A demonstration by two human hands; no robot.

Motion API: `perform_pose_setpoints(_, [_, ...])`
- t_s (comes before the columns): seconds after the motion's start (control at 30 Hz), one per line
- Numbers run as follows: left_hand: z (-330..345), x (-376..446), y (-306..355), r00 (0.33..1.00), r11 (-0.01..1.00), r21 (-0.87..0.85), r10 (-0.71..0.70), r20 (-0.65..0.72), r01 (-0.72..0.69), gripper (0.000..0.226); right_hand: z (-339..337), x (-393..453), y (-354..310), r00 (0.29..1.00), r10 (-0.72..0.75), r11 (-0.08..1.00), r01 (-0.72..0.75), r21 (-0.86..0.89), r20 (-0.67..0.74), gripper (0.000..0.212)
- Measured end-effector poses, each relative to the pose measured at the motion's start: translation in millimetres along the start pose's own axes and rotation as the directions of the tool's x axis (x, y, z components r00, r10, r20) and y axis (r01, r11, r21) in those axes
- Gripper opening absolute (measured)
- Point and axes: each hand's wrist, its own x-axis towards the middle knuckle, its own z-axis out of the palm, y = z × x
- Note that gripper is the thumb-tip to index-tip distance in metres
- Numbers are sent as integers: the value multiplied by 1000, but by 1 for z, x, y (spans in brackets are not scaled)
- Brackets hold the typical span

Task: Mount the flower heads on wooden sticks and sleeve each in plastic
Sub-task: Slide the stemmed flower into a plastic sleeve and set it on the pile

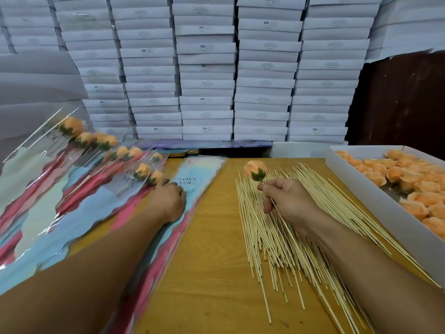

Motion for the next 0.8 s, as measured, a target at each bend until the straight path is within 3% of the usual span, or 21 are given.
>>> perform_pose_setpoints(0.37, [-25, -10, 38, 999, 988, 155, -24, 41, 17, 27, -2, -6, -7, 987, 146, 981, -154, 122, 71, 24])
perform_pose_setpoints(0.6, [-50, -34, 96, 994, 980, 163, 110, 29, -113, 21, -3, -5, -8, 976, 214, 970, -216, 115, 31, 30])
perform_pose_setpoints(0.8, [-55, -83, 145, 965, 962, 75, 263, -15, -261, 17, -6, -3, -10, 961, 274, 929, -277, 245, 46, 39])
